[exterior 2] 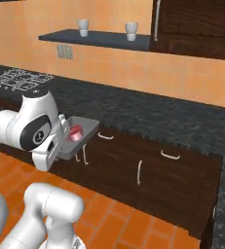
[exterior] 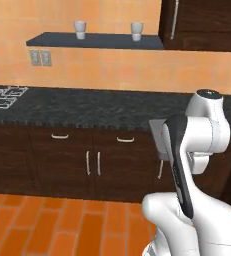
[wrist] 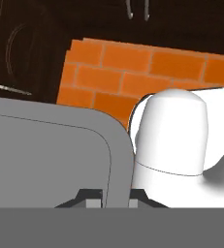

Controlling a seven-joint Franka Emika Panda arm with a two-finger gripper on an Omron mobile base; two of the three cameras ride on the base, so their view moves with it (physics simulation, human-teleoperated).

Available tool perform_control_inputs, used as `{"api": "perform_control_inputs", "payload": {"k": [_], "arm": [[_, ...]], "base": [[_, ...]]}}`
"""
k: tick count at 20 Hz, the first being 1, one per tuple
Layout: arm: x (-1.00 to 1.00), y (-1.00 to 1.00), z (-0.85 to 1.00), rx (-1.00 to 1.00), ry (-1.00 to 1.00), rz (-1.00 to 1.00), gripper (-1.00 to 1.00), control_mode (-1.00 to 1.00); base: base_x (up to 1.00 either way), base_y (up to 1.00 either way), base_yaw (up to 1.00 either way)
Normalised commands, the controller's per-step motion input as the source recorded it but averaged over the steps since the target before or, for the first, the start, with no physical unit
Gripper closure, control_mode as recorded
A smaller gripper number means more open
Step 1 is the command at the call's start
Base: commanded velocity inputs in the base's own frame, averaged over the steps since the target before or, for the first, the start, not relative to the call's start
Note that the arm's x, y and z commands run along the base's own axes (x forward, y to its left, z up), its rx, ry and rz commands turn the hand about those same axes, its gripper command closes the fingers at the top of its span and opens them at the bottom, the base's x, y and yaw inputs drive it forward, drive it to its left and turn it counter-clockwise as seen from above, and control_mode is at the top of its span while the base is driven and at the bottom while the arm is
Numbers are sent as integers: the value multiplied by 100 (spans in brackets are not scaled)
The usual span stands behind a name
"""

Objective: Take the meat container that has the steak and place it on the second highest rack of the freezer. Then take the vegetable container that has the avocado and lime and place it on the highest rack of the freezer.

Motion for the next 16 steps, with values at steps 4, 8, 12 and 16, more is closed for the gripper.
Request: {"api": "perform_control_inputs", "payload": {"k": [4, 8, 12, 16], "arm": [[0, 0, 0, 0, 0, 0, 100, 100], [0, 0, 0, 0, 0, 0, 100, 100], [0, 0, 0, 0, 0, 0, 100, 100], [0, 0, 0, 0, 0, 0, 100, 100]], "base": [[-18, 0, 100], [-16, 0, 100], [-15, 0, 100], [-16, 0, 100]]}}
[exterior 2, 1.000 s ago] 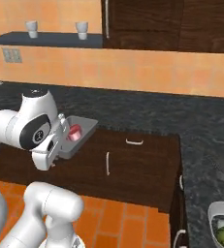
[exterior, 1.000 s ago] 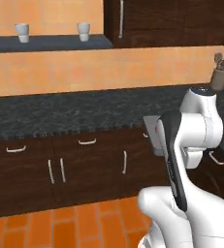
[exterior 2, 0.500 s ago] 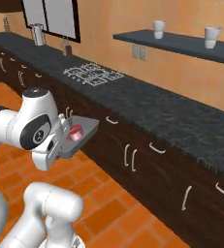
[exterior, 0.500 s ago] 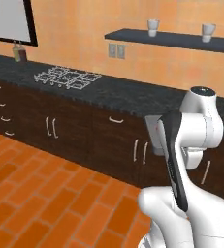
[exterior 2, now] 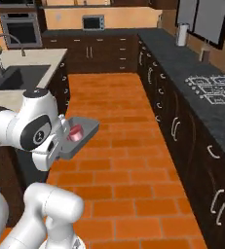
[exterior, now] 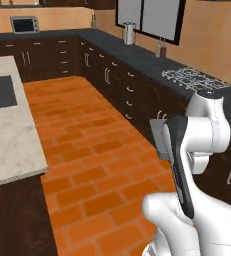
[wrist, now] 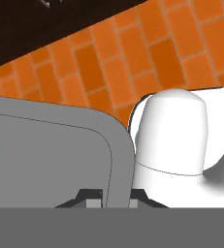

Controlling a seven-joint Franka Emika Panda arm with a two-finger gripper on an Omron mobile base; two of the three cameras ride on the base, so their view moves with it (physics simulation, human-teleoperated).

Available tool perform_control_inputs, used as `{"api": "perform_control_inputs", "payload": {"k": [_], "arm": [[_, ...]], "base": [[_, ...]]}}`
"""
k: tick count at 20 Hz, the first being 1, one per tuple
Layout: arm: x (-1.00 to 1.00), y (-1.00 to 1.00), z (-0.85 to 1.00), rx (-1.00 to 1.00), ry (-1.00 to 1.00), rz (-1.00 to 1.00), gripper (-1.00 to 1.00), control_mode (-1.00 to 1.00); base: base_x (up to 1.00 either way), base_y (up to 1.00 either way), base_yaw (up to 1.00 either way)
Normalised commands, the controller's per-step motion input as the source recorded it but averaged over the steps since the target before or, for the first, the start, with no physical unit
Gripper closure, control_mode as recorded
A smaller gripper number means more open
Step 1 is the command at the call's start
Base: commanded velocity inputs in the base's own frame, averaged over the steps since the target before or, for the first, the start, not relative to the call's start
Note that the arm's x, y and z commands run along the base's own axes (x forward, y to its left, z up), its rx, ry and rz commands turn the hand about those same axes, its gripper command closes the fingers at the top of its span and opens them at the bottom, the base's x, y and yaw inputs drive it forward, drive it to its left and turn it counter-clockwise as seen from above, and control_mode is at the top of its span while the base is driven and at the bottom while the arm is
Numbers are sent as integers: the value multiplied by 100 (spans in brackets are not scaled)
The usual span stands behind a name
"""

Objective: Take the meat container that has the steak and place it on the second highest rack of the freezer. Then take the vegetable container that has the avocado and lime and place it on the highest rack of the freezer.

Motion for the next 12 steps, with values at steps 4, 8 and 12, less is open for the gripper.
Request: {"api": "perform_control_inputs", "payload": {"k": [4, 8, 12], "arm": [[0, 0, 0, 0, 0, 0, 100, 100], [0, 0, 0, 0, 0, 0, 100, 100], [0, 0, 0, 0, 0, 0, 100, 100]], "base": [[-7, 1, 100], [-2, 0, 100], [-2, 0, 100]]}}
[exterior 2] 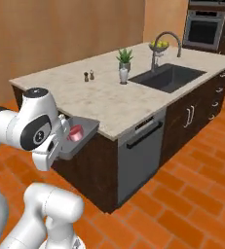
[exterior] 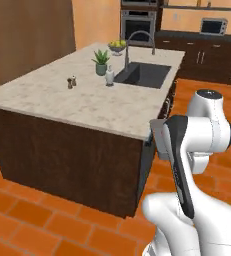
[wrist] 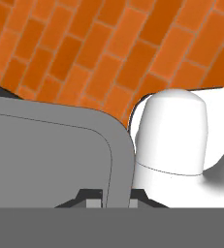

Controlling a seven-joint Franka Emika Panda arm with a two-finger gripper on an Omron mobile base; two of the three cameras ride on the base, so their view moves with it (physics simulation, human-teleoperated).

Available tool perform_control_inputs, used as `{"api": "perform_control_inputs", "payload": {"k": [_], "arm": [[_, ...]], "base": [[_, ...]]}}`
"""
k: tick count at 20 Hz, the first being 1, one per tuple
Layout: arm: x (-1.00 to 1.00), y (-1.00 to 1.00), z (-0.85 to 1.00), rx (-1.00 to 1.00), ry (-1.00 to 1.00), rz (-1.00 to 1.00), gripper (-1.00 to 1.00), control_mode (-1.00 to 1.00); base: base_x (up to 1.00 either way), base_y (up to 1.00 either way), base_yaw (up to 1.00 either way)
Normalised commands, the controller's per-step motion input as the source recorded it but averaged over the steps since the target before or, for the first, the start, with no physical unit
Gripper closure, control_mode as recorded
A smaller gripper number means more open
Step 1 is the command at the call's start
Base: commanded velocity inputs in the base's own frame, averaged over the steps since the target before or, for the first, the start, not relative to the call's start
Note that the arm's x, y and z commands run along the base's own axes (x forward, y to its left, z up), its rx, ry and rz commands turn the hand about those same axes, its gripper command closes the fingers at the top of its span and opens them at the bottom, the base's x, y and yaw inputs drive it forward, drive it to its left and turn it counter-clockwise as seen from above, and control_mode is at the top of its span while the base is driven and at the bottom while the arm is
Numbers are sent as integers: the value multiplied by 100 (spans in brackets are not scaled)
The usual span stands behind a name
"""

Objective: Take the meat container that has the steak and place it on the second highest rack of the freezer. Then take the vegetable container that has the avocado and lime and place it on the highest rack of the freezer.

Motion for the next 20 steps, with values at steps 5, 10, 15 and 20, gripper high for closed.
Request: {"api": "perform_control_inputs", "payload": {"k": [5, 10, 15, 20], "arm": [[0, 0, 0, 0, 0, 0, 100, 100], [0, 0, 0, 0, 0, 0, 100, 100], [0, 0, 0, 0, 0, 0, 100, 100], [0, 0, 0, 0, 0, 0, 100, 100]], "base": [[-1, 0, 100], [5, 0, 100], [86, -25, 68], [100, -79, 34]]}}
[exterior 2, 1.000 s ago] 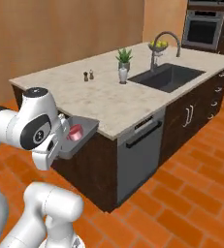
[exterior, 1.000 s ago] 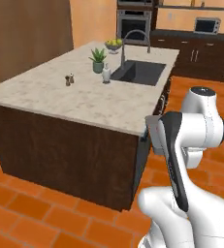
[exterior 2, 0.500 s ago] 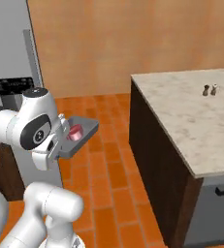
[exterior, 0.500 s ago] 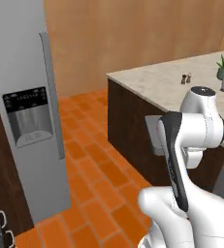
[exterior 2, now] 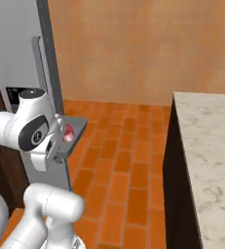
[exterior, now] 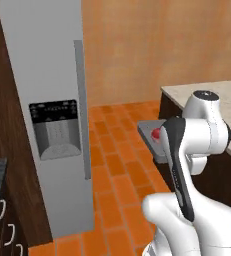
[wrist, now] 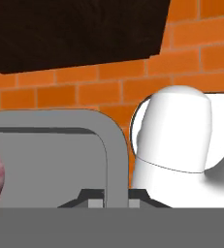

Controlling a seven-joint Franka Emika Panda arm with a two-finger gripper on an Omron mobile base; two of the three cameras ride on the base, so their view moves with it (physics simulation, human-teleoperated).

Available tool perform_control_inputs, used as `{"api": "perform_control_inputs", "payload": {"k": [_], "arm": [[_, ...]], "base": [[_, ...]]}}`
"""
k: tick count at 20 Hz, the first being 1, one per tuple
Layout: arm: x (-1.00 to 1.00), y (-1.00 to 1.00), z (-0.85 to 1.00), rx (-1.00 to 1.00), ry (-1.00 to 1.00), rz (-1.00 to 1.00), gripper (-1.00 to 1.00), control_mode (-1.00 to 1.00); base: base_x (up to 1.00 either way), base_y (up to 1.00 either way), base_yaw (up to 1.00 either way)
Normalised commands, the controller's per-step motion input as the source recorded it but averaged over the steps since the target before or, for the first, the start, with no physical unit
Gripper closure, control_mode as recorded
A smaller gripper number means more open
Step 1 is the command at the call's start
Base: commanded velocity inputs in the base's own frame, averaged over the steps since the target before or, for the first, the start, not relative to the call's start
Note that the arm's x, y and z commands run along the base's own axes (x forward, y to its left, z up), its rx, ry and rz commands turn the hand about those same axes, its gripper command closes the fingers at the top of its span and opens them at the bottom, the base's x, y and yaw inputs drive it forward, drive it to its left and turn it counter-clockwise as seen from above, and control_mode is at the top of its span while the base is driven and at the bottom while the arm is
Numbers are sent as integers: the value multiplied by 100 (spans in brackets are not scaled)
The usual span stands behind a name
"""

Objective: Take the meat container that has the steak and place it on the second highest rack of the freezer. Then take the vegetable container that has the avocado and lime and place it on the highest rack of the freezer.

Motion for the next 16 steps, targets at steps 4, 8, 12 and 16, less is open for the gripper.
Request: {"api": "perform_control_inputs", "payload": {"k": [4, 8, 12, 16], "arm": [[0, 0, 0, 0, 0, 0, 100, 100], [0, 0, 0, 0, 0, 0, 100, 100], [0, 0, 0, 0, 0, 0, 100, 100], [0, 0, 0, 0, 0, 0, 100, 100]], "base": [[91, -67, 14], [100, -34, 12], [100, -36, 14], [100, -55, 14]]}}
